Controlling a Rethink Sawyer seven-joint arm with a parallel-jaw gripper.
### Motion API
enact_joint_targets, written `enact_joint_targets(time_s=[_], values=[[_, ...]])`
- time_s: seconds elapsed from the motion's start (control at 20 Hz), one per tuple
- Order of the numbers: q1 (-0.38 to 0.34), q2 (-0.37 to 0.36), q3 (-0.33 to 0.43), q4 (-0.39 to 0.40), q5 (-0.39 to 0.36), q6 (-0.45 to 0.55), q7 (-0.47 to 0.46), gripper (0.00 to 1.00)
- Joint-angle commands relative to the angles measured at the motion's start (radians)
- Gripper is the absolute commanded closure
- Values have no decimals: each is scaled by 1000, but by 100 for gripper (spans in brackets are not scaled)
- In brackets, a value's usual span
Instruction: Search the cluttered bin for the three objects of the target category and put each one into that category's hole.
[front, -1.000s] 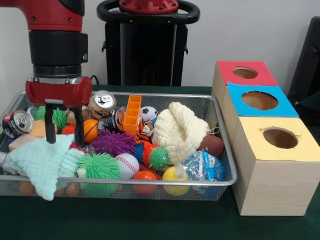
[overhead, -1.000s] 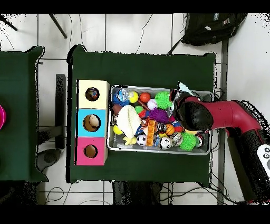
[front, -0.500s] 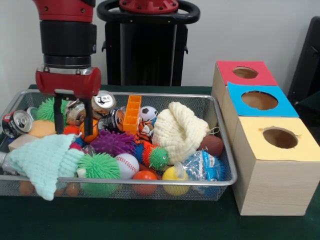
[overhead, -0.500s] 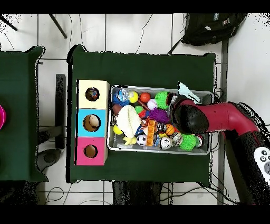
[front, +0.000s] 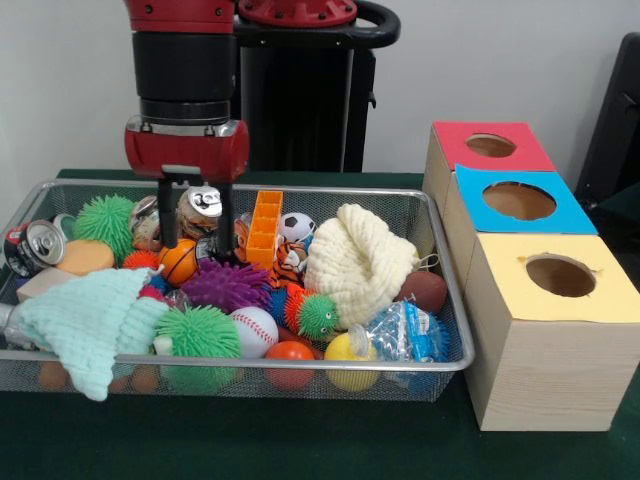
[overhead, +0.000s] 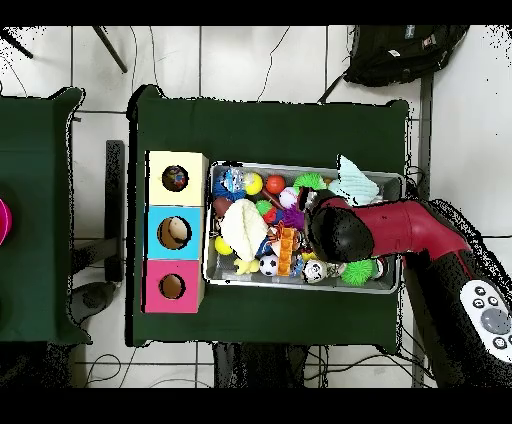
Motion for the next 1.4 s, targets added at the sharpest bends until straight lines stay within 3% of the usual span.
enact_joint_targets(time_s=[0.05, 0.75, 1.4], values=[[21, -4, -72, 69, 36, 46, 25, 0], [52, -35, -102, 122, 106, 25, 55, 0], [128, -53, -161, 169, 177, -29, 130, 0]])
